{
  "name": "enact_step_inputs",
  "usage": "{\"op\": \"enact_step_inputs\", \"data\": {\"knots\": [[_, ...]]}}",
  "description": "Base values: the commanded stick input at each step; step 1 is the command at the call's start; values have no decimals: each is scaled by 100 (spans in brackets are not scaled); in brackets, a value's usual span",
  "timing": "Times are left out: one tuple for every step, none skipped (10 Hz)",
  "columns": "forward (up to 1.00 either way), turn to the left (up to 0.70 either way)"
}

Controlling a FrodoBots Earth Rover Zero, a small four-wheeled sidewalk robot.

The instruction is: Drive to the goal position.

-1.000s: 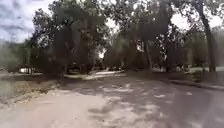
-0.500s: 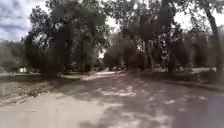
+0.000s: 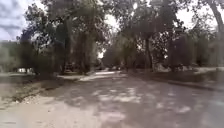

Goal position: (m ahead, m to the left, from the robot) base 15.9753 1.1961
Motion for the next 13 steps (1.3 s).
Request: {"op": "enact_step_inputs", "data": {"knots": [[85, 0], [85, 0], [85, 0], [85, 0], [85, 0], [85, 0], [85, 0], [85, 0], [85, 0], [85, 0], [85, 0], [85, 0], [85, 0]]}}
